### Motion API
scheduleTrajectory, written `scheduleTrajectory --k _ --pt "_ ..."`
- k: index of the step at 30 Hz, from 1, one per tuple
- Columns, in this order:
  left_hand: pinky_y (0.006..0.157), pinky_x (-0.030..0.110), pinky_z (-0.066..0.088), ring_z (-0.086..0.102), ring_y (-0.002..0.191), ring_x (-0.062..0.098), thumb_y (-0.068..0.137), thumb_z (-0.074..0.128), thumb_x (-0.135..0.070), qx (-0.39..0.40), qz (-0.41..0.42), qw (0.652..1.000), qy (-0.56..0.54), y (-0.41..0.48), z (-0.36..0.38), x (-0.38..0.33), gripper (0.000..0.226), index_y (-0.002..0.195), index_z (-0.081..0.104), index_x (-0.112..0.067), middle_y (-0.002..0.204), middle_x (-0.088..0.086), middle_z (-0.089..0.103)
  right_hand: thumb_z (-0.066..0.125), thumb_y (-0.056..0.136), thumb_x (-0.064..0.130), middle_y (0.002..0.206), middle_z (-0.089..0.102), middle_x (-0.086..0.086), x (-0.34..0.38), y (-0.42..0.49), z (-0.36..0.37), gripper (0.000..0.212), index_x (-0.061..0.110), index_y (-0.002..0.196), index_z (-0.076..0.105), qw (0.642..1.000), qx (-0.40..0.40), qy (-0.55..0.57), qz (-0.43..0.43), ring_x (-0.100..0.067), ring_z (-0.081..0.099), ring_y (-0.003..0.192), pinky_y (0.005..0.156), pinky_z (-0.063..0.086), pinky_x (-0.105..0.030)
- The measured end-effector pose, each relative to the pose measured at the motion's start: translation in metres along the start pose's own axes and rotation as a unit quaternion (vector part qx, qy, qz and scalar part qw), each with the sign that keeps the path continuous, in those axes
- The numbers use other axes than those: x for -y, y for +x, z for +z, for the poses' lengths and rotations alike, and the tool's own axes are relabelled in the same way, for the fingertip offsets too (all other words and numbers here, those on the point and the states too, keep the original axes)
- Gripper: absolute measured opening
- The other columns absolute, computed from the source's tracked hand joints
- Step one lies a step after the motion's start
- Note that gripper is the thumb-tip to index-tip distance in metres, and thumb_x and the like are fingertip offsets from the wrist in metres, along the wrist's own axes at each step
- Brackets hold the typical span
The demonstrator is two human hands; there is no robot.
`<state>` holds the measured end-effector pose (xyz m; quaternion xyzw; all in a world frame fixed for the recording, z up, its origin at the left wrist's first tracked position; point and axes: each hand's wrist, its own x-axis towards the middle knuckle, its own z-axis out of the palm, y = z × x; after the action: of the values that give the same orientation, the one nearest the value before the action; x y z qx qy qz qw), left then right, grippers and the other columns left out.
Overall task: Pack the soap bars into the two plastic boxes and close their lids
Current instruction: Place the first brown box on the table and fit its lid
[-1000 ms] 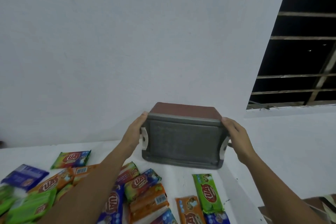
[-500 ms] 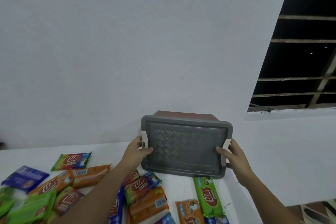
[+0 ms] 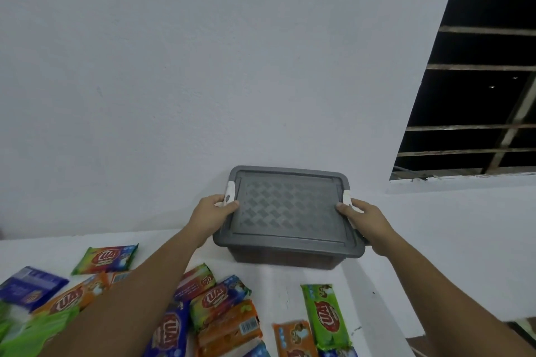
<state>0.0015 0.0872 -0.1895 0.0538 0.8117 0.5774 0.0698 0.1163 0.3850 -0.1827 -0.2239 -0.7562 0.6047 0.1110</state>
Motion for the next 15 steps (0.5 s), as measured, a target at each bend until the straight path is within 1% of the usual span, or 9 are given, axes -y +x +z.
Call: scheduleTrajectory --k 2,5,7,9,11,12,13,15 --pt "0.088 0.043 0.054 0.065 0.098 0.029 0.088 0.066 -0.03 0.007 -0.021 1.0 0.02 0.005 -0.002 0.0 0.037 0.117 0.066 -0.007 0.108 0.01 0.069 0.063 0.089 0.038 0.094 0.067 0.003 0.001 0.002 0.002 0.019 0.025 0.104 0.063 0.999 0.013 -0.015 0.037 -0.019 0.064 0.079 0.061 0.051 -0.03" --pt "0.079 0.044 0.054 0.066 0.094 0.034 0.086 0.067 -0.031 -0.001 -0.042 0.997 0.068 0.008 -0.004 0.003 0.033 0.1 0.07 -0.002 0.099 0.017 0.07 0.062 0.09 0.04 0.098 0.067 -0.004 -0.002 0.005 0.005 0.03 0.016 0.107 0.064 0.996 0.028 -0.045 0.071 -0.021 0.062 0.077 0.062 0.05 -0.031" --pt "0.072 0.04 0.052 0.066 0.092 0.033 0.085 0.066 -0.032 -0.003 -0.049 0.994 0.097 0.008 -0.005 0.006 0.035 0.095 0.07 0.001 0.098 0.018 0.07 0.061 0.089 0.043 0.101 0.067 -0.007 -0.004 0.006 0.007 0.037 0.013 0.111 0.064 0.995 0.032 -0.054 0.076 -0.022 0.062 0.077 0.064 0.05 -0.032" --pt "0.071 0.036 0.049 0.065 0.094 0.031 0.085 0.066 -0.033 -0.012 -0.04 0.991 0.129 0.008 -0.004 0.006 0.036 0.1 0.069 0.0 0.102 0.015 0.07 0.061 0.089 0.042 0.102 0.065 -0.006 -0.005 0.006 0.01 0.043 0.009 0.116 0.062 0.995 0.023 -0.068 0.062 -0.021 0.062 0.081 0.066 0.049 -0.033" --pt "0.076 0.033 0.045 0.061 0.105 0.029 0.084 0.068 -0.032 -0.041 -0.014 0.984 0.174 0.006 -0.002 0.003 0.041 0.115 0.063 -0.005 0.114 0.01 0.066 0.064 0.086 0.043 0.121 0.06 -0.006 -0.008 0.01 0.011 0.053 0.012 0.129 0.055 0.993 -0.015 -0.116 0.032 -0.024 0.06 0.097 0.071 0.048 -0.035" --pt "0.077 0.03 0.043 0.059 0.106 0.028 0.083 0.069 -0.032 -0.057 0.003 0.979 0.197 0.005 -0.001 0.001 0.045 0.12 0.06 -0.009 0.118 0.009 0.064 0.066 0.084 0.043 0.129 0.057 -0.007 -0.008 0.012 0.011 0.059 0.014 0.133 0.052 0.989 -0.034 -0.146 0.018 -0.025 0.058 0.104 0.073 0.048 -0.036" --pt "0.077 0.028 0.042 0.059 0.103 0.026 0.082 0.07 -0.031 -0.068 0.022 0.973 0.219 0.005 -0.001 -0.002 0.045 0.121 0.06 -0.01 0.117 0.01 0.064 0.068 0.082 0.042 0.132 0.055 -0.008 -0.007 0.013 0.01 0.061 0.014 0.134 0.051 0.984 -0.047 -0.175 0.005 -0.027 0.058 0.107 0.076 0.049 -0.036" --pt "0.075 0.026 0.042 0.058 0.089 0.022 0.082 0.069 -0.027 -0.078 0.048 0.962 0.256 0.005 0.0 -0.006 0.037 0.113 0.063 -0.008 0.106 0.01 0.067 0.069 0.082 0.038 0.131 0.058 -0.011 -0.006 0.015 0.011 0.059 0.01 0.132 0.054 0.972 -0.062 -0.227 -0.015 -0.029 0.058 0.113 0.088 0.05 -0.04"
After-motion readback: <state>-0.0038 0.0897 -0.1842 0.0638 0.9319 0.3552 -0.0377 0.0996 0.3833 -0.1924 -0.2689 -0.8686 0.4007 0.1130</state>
